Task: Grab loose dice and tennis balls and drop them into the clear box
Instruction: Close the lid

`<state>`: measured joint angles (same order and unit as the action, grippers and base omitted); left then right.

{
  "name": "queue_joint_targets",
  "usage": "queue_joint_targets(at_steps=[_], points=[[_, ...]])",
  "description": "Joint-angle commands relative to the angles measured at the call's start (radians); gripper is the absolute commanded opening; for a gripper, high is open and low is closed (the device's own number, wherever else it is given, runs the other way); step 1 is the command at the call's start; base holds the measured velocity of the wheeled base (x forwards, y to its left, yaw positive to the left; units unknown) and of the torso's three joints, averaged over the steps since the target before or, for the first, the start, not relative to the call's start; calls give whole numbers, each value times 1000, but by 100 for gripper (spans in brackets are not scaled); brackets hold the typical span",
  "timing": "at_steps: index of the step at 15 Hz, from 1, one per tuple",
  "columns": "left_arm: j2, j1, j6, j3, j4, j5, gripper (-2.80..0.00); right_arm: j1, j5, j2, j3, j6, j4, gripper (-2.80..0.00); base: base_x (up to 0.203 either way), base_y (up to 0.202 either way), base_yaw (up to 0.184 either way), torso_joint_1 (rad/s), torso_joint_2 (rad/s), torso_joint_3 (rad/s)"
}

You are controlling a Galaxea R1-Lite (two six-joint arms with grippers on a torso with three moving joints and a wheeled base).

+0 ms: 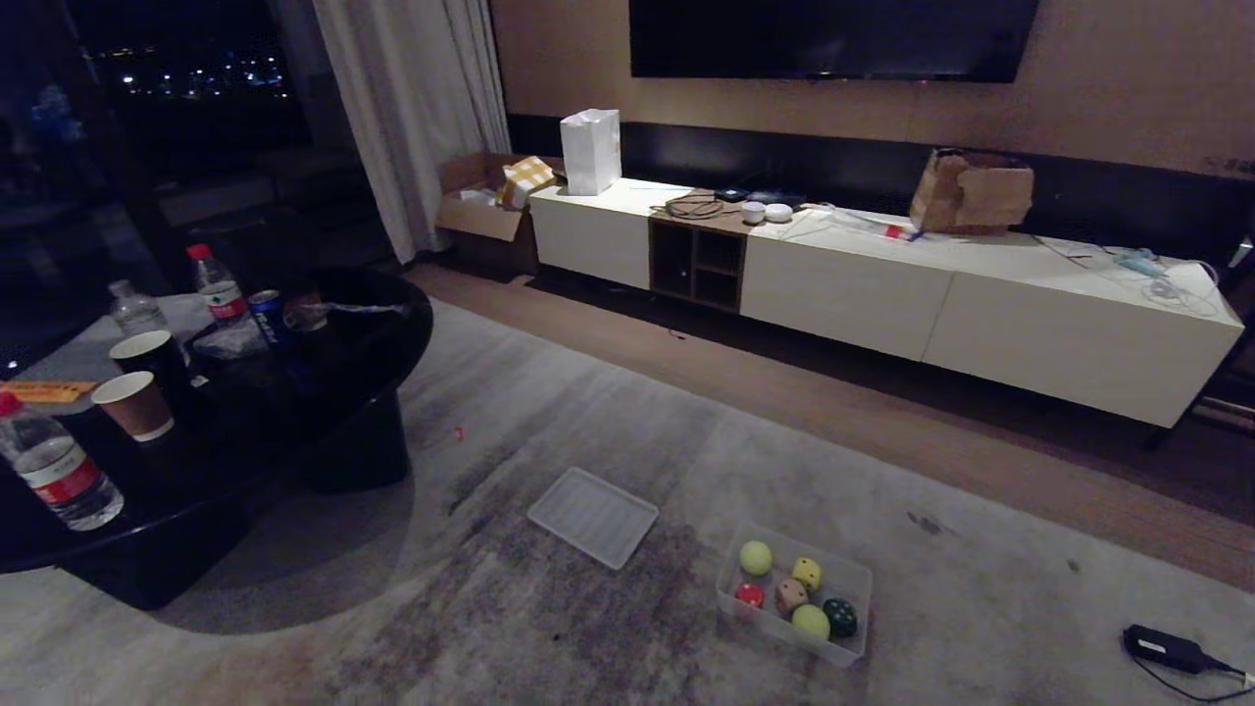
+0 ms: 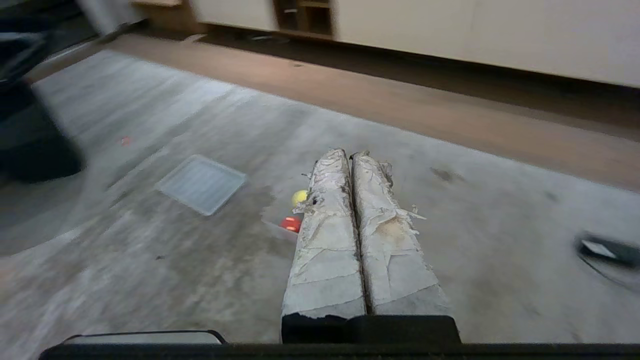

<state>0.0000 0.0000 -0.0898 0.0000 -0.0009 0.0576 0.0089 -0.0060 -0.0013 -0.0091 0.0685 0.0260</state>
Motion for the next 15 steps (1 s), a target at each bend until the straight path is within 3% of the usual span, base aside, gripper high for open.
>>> queue_joint_targets(at_steps=[1, 15], points=[[2, 0, -1, 2, -1, 1, -280, 0, 0, 1, 0, 2, 0, -280, 4, -7, 155, 4, 5, 1], [2, 0, -8, 2, -1, 2, -280, 0, 0, 1, 0, 4, 0, -280, 1, -9, 165, 2, 3, 4]])
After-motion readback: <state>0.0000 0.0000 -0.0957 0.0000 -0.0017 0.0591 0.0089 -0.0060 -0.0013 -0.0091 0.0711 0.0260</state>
